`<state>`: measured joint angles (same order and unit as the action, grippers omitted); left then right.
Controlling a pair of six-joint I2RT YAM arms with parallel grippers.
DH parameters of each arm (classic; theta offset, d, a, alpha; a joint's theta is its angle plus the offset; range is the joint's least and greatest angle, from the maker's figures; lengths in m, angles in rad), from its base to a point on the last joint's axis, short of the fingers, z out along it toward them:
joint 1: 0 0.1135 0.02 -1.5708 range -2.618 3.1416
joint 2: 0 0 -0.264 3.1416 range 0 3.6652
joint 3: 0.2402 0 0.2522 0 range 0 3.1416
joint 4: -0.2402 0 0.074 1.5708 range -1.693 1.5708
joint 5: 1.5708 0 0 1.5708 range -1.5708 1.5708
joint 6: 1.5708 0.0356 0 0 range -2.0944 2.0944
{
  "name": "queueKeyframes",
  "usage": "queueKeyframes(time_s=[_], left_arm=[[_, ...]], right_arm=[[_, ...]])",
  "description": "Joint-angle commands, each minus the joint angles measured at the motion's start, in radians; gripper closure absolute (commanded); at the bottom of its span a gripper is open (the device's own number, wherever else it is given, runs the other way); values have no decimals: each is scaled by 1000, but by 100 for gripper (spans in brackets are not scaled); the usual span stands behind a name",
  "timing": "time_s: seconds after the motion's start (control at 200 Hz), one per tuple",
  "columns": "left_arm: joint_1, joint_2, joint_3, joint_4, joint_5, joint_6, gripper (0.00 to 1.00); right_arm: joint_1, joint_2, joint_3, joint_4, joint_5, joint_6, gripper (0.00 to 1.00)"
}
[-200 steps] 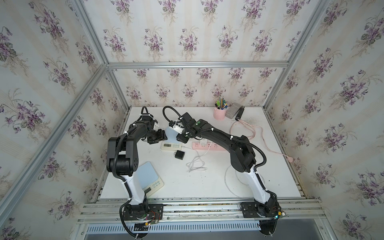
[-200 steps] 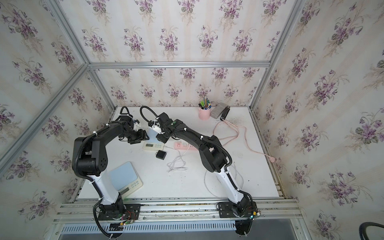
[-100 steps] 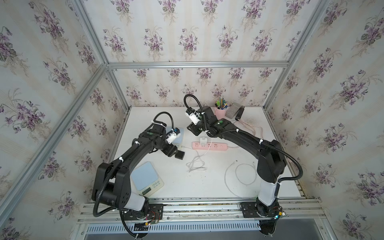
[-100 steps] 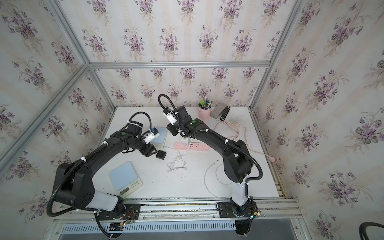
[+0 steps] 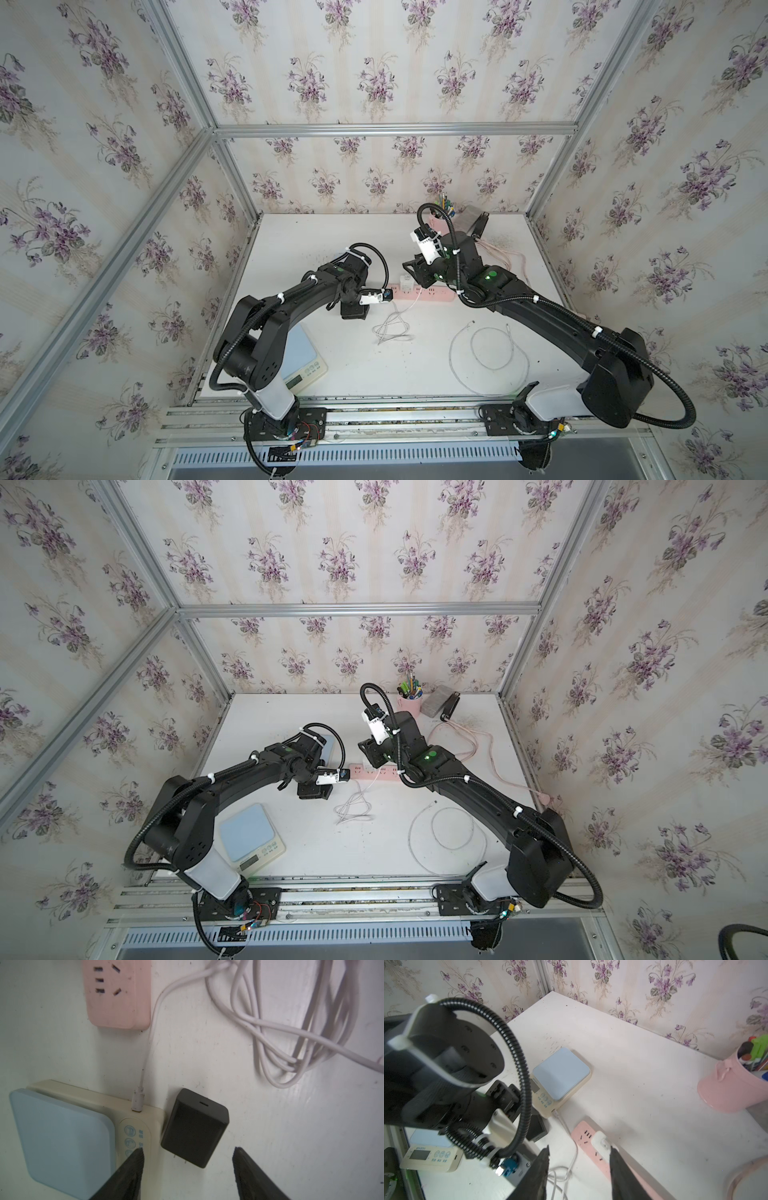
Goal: Charge the electronic scale
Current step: Pick up the plug from the center of the board.
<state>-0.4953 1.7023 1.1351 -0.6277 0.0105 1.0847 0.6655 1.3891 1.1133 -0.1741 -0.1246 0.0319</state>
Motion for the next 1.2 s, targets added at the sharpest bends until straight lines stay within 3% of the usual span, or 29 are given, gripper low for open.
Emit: queueKeyframes(time_s=[0.0,0.39,0.535,0.565,0.639,0.714,0.839,0.999,1.199], left_arm=[[-7,45,31,-13,9,100,30],[-35,146,43,-69,23,138,34],[-43,142,35,-82,43,109,44],[-47,136,31,-83,47,98,51],[-53,114,21,-83,61,71,58],[-56,75,7,-83,80,32,61],[-54,-36,-19,-77,122,-56,62],[-52,-231,-40,-12,161,-213,62],[-78,-419,-23,118,257,-474,62]], right_arm=[[-23,-51,-42,33,15,57,54],[-78,-92,-76,42,-10,83,53],[-84,-93,-77,42,-14,95,53],[-86,-94,-77,42,-12,103,53],[-95,-96,-78,45,0,141,53],[-113,-100,-78,33,27,216,53],[-189,-128,-96,5,-31,322,54],[-250,-201,-168,14,-140,515,49],[-225,-204,-192,74,-377,639,48]])
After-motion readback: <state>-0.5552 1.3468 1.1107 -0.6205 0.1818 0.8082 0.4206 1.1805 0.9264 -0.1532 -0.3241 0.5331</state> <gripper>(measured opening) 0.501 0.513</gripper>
